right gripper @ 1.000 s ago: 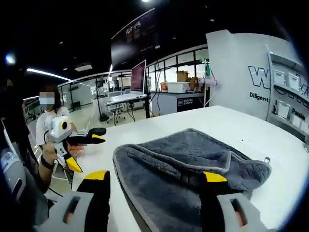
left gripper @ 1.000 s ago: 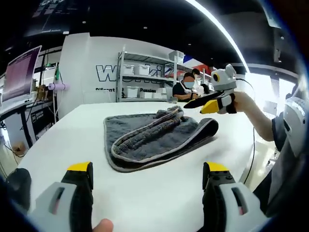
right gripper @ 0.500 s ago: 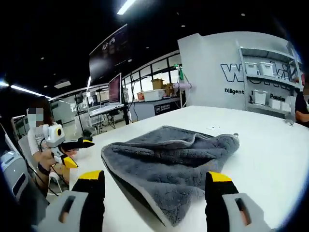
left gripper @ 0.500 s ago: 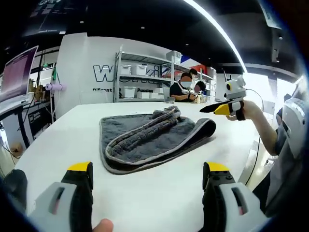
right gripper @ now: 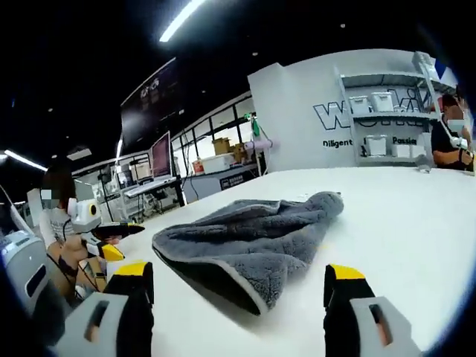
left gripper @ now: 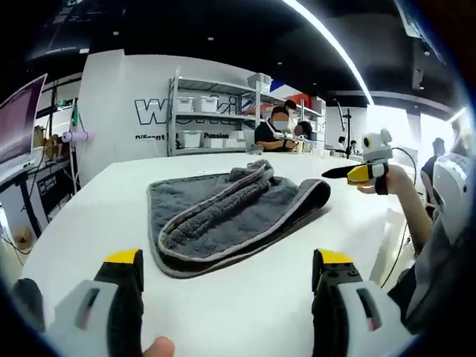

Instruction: Fold the towel on the table until its edges align and the towel forms a compact rectangular stack.

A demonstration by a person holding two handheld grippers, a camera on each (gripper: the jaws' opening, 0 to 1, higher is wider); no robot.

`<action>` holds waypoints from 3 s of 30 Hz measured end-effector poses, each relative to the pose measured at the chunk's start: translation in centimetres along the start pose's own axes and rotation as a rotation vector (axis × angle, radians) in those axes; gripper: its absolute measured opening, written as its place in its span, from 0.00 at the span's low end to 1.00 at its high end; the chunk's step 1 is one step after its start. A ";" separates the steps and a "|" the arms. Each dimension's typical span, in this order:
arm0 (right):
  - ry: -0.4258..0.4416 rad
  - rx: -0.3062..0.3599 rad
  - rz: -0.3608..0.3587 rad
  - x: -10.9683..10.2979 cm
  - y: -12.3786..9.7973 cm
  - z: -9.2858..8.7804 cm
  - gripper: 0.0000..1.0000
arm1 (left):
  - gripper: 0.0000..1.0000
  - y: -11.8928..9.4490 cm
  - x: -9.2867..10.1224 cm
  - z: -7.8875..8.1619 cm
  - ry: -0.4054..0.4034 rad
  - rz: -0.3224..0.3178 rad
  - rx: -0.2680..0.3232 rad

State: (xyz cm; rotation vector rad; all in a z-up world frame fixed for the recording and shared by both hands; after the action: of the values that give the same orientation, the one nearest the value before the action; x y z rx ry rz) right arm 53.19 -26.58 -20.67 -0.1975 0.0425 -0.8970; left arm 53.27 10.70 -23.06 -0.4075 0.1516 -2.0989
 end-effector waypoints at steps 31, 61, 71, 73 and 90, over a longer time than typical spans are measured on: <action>-0.062 -0.056 -0.244 0.9 -3.1 -1.2 0.99 | 0.94 7.5 1.0 3.9 0.254 -0.148 -0.159; -0.075 -0.076 -0.205 0.8 -2.5 -1.9 0.99 | 0.72 19.5 5.6 8.7 0.417 -0.461 -0.108; -0.108 -0.116 -0.277 1.2 -3.2 -2.0 0.99 | 0.56 22.3 6.7 7.7 0.434 -0.502 -0.162; -0.112 -0.115 -0.293 1.4 -3.5 -2.0 0.99 | 0.53 22.5 6.7 7.5 0.421 -0.512 -0.168; -0.089 -0.091 -0.286 1.0 -3.5 -2.2 0.99 | 0.19 22.7 7.1 7.9 0.367 -0.569 -0.160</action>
State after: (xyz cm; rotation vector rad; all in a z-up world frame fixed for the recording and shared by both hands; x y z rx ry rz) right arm 50.80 -29.83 -22.16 -0.3339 -0.0281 -1.1712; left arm 70.82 -6.99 -20.06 -0.1612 0.4651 -2.7232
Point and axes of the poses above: the point that each gripper's makers call its tool centre point, and the gripper's own axes: y roughly forward along the fingers, x roughly to its right, z roughly out of its top, the point moved 8 cm from there along -y, roughly backward along the fingers, and after that the axes turned 13 degrees about -y, right-handed, at the moved point
